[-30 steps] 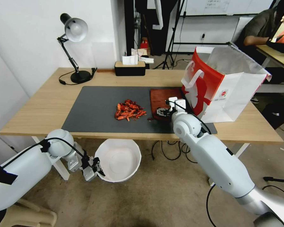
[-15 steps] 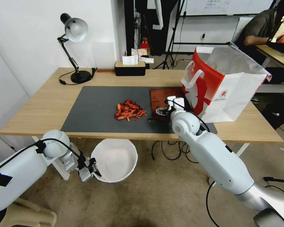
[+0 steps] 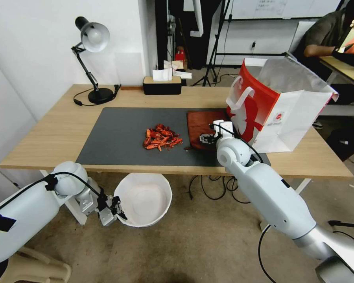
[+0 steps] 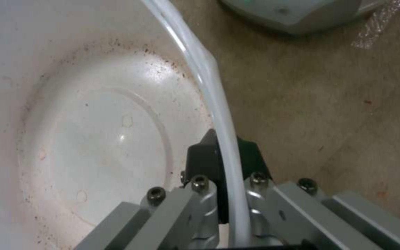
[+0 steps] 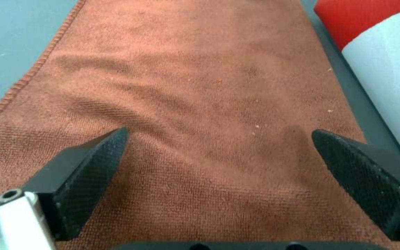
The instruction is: Sweep shrimp from table into container with towel, then put container into takeout bag.
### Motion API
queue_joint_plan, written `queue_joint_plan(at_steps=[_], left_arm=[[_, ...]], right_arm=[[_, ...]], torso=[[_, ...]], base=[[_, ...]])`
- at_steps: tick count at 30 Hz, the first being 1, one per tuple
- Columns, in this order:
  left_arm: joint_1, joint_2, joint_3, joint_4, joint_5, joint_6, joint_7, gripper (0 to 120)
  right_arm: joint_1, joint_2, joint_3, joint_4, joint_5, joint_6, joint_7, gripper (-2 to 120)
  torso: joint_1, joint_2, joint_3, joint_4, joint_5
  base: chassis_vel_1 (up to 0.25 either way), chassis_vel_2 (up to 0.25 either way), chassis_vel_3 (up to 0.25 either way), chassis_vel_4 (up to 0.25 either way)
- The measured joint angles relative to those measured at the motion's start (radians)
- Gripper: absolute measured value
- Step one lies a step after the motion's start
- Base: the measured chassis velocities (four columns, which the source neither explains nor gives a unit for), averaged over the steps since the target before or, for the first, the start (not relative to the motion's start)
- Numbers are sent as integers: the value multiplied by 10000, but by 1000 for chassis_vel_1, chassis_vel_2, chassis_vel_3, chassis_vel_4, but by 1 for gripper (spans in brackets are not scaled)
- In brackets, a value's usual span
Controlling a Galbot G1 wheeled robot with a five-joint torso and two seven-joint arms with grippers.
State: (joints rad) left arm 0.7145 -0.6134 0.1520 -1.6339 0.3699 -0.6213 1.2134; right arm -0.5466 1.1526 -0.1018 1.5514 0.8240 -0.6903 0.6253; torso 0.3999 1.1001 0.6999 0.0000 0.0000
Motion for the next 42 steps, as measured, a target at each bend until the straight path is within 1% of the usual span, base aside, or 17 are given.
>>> queue_joint_plan(at_steps=[5,15,18,19,22,23,25,26,27,28,30,31,34,37,39,40,42], left_arm=[[106,58,-36,-163,-9,21,-6,0],[256,112,-163,-279,-17,40,-18,0],[324,122,-203,-310,-18,43,-25,0],[324,122,-203,-310,-18,43,-25,0],[372,132,-218,-344,-19,47,-42,0],[372,132,-218,-344,-19,47,-42,0],[391,132,-219,-379,-19,54,-55,0],[405,131,-220,-400,-19,62,-66,0],[405,131,-220,-400,-19,62,-66,0],[413,130,-220,-415,-20,65,-73,0],[430,129,-220,-444,-19,69,-97,0],[430,129,-220,-444,-19,69,-97,0],[487,140,-265,-473,-19,70,-162,0],[545,144,-307,-484,-19,70,-191,0],[662,138,-373,-520,-15,69,-222,0],[662,138,-373,-520,-15,69,-222,0],[723,134,-401,-548,-14,65,-249,0]], right_arm=[[23,72,17,-137,-8,7,-11,100],[-24,66,50,-153,51,32,-30,99],[-79,75,81,-109,169,51,-40,90],[-79,75,81,-109,169,51,-40,90],[-110,99,102,-49,356,52,-19,79],[-110,99,102,-49,356,52,-19,79],[-132,132,143,-28,456,53,3,73],[-151,156,180,-4,577,53,32,67],[-151,156,180,-4,577,53,32,67],[-159,161,204,23,700,53,69,65],[-186,155,232,94,879,50,172,56],[-186,155,232,94,879,50,172,56],[-247,128,254,210,1051,37,237,42],[-269,119,258,265,1193,24,300,35],[-301,139,275,334,1436,-3,425,23],[-301,139,275,334,1436,-3,425,23],[-320,188,299,341,1546,-6,482,12]], torso=[[0,1,-1,0,0],[0,1,-1,1,0],[-1,1,-2,1,0],[-1,1,-2,1,0],[-1,2,-1,-1,0],[-1,2,-1,-1,0],[-1,1,-1,0,0],[-1,0,-1,1,0],[-1,0,-1,1,0],[-1,-1,-1,1,-1],[1,-2,1,1,-2],[1,-2,1,1,-2],[2,-2,1,-5,-1],[2,-2,0,-6,-2],[2,-2,0,-6,-3],[2,-2,0,-6,-3],[1,-1,0,-3,-3]], base=[[0,0,0,0],[0,0,0,0],[0,0,0,0],[0,0,0,0],[0,0,0,0],[0,0,0,0],[0,0,0,0],[0,0,0,0],[0,0,0,0],[0,0,0,0],[0,0,0,0],[0,0,0,0],[0,0,0,0],[0,0,0,0],[0,0,0,0],[0,0,0,0],[0,0,0,0]])
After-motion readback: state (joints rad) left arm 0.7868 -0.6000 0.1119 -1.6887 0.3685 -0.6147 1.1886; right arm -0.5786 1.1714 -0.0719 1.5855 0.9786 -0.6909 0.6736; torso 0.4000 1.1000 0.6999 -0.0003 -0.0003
